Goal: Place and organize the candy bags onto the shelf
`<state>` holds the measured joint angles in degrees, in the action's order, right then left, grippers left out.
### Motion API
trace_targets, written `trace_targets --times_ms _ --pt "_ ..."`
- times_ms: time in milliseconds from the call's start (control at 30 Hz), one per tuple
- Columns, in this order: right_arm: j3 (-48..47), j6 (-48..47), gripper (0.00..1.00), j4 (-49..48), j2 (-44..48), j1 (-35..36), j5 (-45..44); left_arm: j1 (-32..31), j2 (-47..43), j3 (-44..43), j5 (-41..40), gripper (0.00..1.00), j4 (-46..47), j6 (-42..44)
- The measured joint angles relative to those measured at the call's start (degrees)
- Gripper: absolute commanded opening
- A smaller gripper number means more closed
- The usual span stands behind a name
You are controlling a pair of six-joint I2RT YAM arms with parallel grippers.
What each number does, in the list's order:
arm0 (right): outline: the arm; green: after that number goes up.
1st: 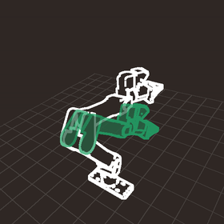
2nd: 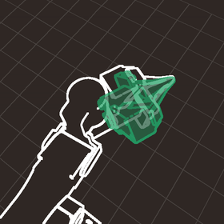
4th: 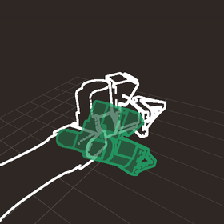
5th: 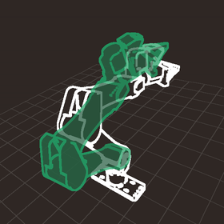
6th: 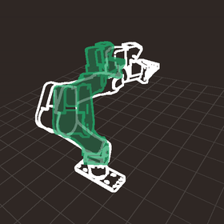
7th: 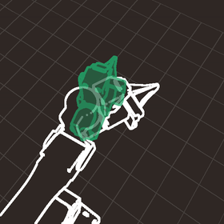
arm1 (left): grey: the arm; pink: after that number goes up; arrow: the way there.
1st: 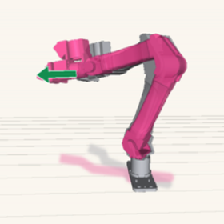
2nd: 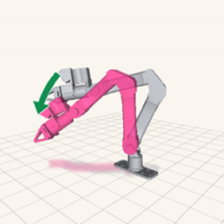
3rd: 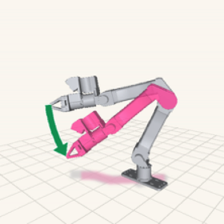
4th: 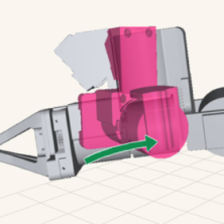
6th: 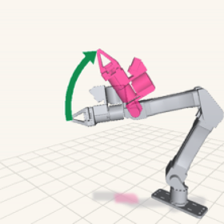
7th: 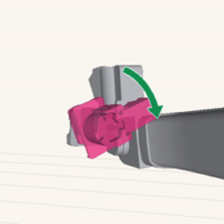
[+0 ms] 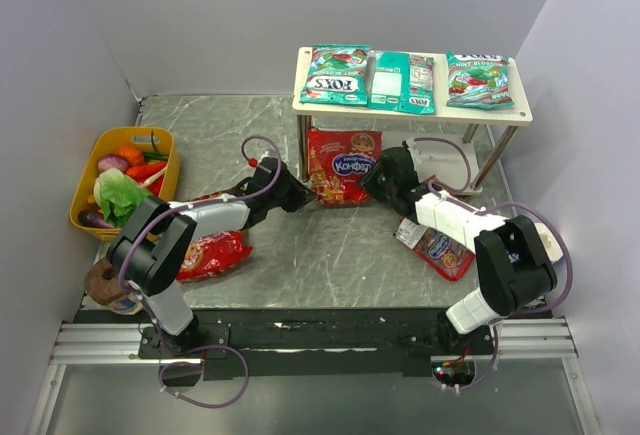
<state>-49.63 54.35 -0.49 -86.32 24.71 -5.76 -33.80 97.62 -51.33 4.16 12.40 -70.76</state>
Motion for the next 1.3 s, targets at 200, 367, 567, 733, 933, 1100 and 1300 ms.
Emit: trace_targets --times_ms 200,367,567,733,933,1100,1300 --pt "-0.31 0.31 0.35 -0.22 -0.59 0.02 0.72 1.60 0.55 -1.33 0.17 0.05 -1.53 -1.05" --pt "-0.44 0.46 0.35 -0.24 -0.59 0.04 0.59 2.99 0.94 -2.40 2.16 0.05 -2.62 -1.36" --pt "-2.99 0.04 0.35 0.20 -1.77 -0.39 -0.31 3.98 2.38 -3.37 4.50 0.07 -2.71 -1.75" --pt "-6.25 -1.60 0.35 0.15 -3.80 -2.12 -0.83 4.33 3.10 -3.63 5.14 0.12 -2.43 -2.14" --pt "-9.66 -3.87 0.36 0.07 -7.23 -3.34 -0.55 4.52 4.76 -5.16 5.62 0.15 -2.80 -2.12" --pt "-9.60 -4.74 0.58 0.07 -7.19 -3.34 -0.92 4.61 4.98 -5.27 5.75 0.16 -2.78 -2.12" --pt "-7.21 -8.63 0.64 0.87 -3.37 -3.34 -5.09 4.63 5.01 -5.27 5.90 0.17 -2.78 -2.12"
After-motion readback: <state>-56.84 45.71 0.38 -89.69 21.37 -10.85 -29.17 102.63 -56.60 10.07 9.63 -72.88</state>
